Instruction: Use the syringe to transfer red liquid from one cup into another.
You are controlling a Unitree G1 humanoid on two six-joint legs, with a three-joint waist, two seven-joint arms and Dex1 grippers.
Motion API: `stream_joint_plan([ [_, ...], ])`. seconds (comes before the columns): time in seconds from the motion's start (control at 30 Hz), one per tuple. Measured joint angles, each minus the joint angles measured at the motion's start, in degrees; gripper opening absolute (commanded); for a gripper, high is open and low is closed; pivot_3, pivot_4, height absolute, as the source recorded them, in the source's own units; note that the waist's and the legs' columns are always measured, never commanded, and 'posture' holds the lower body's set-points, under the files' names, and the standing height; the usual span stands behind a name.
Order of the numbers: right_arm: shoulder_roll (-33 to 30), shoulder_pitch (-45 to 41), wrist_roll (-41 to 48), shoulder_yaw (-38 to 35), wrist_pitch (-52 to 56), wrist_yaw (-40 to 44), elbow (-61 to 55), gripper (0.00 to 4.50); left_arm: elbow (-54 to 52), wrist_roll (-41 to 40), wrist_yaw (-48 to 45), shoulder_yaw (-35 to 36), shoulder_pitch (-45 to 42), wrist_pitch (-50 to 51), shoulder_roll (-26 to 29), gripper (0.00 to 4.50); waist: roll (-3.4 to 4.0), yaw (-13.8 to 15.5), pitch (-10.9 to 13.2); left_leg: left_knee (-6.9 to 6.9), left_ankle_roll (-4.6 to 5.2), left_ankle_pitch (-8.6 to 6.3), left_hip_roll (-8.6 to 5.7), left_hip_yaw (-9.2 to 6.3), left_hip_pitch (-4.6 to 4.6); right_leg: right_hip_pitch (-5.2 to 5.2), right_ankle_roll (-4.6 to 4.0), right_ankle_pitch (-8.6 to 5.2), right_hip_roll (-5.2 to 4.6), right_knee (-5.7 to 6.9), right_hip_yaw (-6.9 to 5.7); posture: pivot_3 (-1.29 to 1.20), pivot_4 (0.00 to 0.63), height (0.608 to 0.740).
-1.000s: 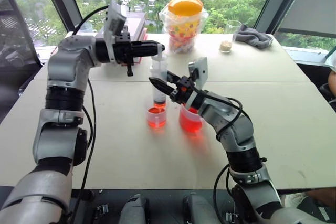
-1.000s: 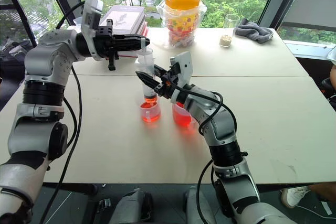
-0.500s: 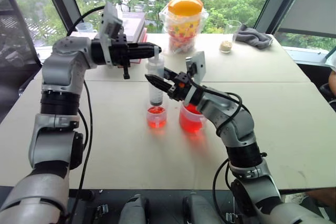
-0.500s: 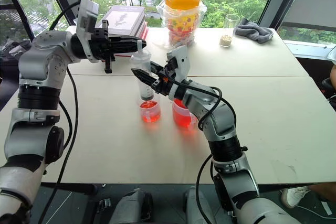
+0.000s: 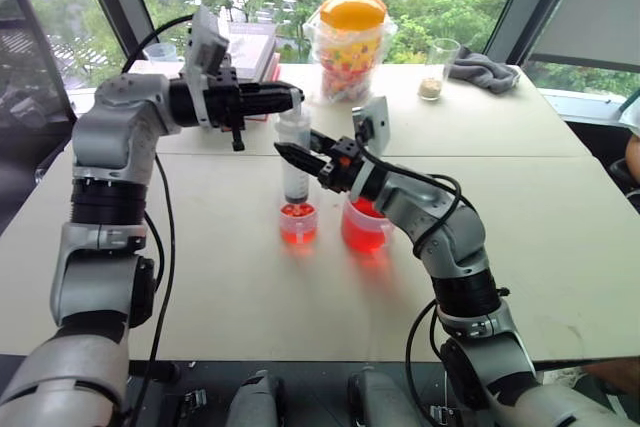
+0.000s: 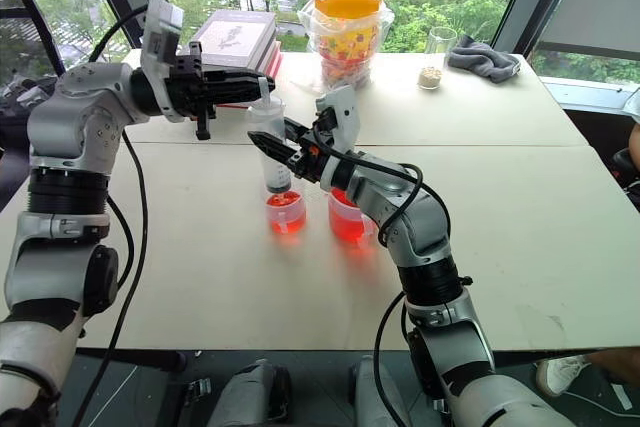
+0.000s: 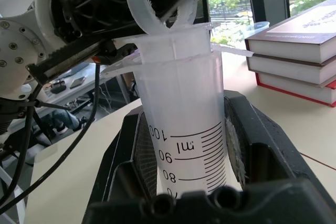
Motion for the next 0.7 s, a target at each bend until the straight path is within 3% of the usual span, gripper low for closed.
stream_joint_plan([
  [0.17,0.2,-0.2,0.0,-2.1,-1.5,-0.8,-0.6,1.42,0.3,-1.2,-1.0,0.7,0.8,2.3,3.4,4.31,-0.01,0.1,0.0,0.00,0.00,0.00,0.00,0.00,0.00,0.00,0.00,0.00,0.00,-0.01,-0.01,0.00,0.150,0.740],
  [0.5,0.4,-1.5,1.5,-2.8,-1.1,-1.2,-1.9,1.42,-0.8,-1.5,-2.1,1.0,6.9,2.4,8.5,4.31,-0.01,0.3,0.0,0.00,0.00,0.00,0.00,0.03,0.00,0.01,-0.01,0.00,-0.06,-0.01,-0.01,0.00,0.150,0.740],
  [0.6,0.1,-6.4,5.5,-8.1,5.2,-6.6,-1.8,1.42,-2.2,-2.1,-1.8,1.0,7.6,2.4,7.7,4.31,-0.01,0.4,0.0,0.01,0.00,0.00,0.00,0.04,0.00,0.01,-0.02,0.00,-0.08,0.00,-0.01,0.00,0.150,0.740],
  [0.7,-2.7,-14.9,11.7,-17.9,14.8,-15.7,-0.9,1.42,-3.9,-2.7,-1.5,0.8,8.2,2.4,6.0,4.31,-0.01,0.5,0.0,0.00,-0.01,0.01,0.00,0.04,0.00,0.01,-0.02,0.00,-0.10,0.00,-0.01,0.00,0.150,0.740],
])
